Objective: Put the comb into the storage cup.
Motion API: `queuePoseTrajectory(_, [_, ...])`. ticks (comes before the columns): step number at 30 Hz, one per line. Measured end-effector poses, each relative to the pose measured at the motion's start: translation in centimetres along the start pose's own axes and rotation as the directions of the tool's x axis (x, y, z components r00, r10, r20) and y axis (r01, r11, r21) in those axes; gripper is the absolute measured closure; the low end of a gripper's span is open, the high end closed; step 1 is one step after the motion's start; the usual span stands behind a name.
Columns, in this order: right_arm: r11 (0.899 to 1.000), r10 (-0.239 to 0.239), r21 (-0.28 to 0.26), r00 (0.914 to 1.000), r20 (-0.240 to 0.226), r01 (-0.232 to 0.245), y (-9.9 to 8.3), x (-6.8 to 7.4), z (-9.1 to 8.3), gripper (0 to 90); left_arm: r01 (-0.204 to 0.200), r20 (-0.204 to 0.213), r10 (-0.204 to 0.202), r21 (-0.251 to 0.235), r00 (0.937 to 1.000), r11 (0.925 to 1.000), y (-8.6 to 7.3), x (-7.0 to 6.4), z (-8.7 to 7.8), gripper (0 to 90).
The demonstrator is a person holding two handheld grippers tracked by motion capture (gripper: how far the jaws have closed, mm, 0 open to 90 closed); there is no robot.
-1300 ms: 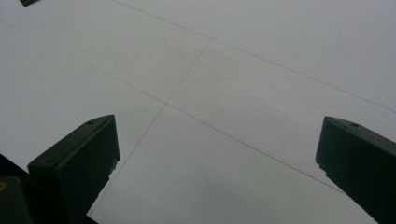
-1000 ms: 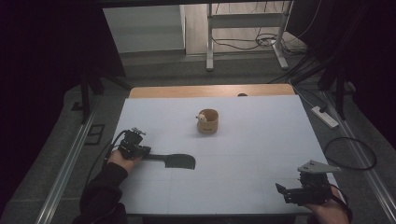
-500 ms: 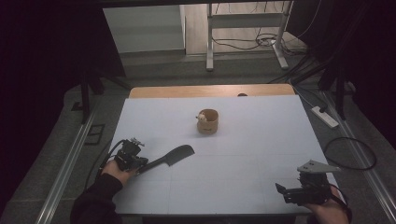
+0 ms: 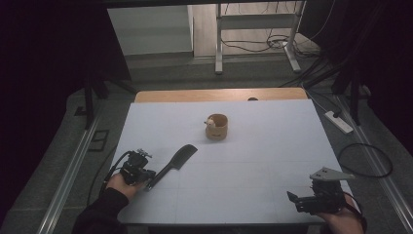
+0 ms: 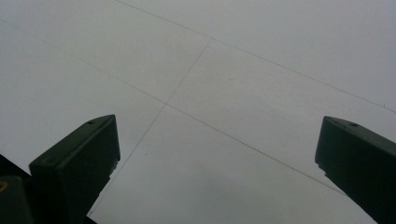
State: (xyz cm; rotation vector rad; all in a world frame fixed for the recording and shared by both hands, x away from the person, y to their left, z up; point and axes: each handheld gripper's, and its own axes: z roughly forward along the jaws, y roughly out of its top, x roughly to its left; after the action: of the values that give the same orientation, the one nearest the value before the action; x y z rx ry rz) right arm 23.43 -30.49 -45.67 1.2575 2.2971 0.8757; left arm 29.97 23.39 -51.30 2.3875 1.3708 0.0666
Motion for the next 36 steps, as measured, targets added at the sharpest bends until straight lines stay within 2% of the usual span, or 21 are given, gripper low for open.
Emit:
queuePoseTrajectory(8, [1.000,-0.003,-0.001,1.0000,0.000,0.003,0.0,0.0,0.0,0.0,0.027,0.004,-0.027,-0.023,0.9996,0.9994,-0.2,-0.3,-0.4,88.6])
queuePoseTrajectory(12, [1.000,-0.004,-0.004,1.0000,0.000,0.004,0.0,0.0,0.0,0.0,0.028,-0.022,-0.030,-0.089,0.9993,0.9956,-0.5,-0.5,-1.4,83.4])
queuePoseTrajectory(19, [1.000,-0.005,-0.005,1.0000,-0.001,0.005,0.0,0.0,-0.1,0.0,0.045,-0.019,-0.049,-0.161,0.9986,0.9859,-1.1,-0.9,-2.5,63.9])
queuePoseTrajectory(21, [1.000,-0.005,-0.006,1.0000,-0.001,0.005,0.0,0.0,-0.1,0.0,0.047,-0.025,-0.052,-0.179,0.9983,0.9827,-1.1,-1.0,-2.7,53.3])
queuePoseTrajectory(23, [1.000,-0.005,-0.005,1.0000,-0.001,0.005,0.0,0.0,-0.1,0.0,0.042,-0.032,-0.050,-0.197,0.9983,0.9795,-1.1,-1.1,-2.9,49.0])
queuePoseTrajectory(27, [1.000,-0.006,-0.005,1.0000,-0.002,0.006,0.0,0.0,0.0,0.0,0.049,-0.042,-0.060,-0.232,0.9973,0.9715,-1.0,-1.3,-3.2,33.5])
queuePoseTrajectory(31, [1.000,-0.007,-0.005,1.0000,-0.002,0.007,0.0,0.0,0.0,0.0,0.051,-0.035,-0.061,-0.241,0.9975,0.9691,-0.8,-1.5,-3.3,17.1])
queuePoseTrajectory(36, [1.000,-0.008,-0.003,1.0000,-0.002,0.008,0.0,0.1,0.0,0.0,0.018,-0.034,-0.028,-0.249,0.9991,0.9684,-0.4,-1.9,-3.7,5.1])
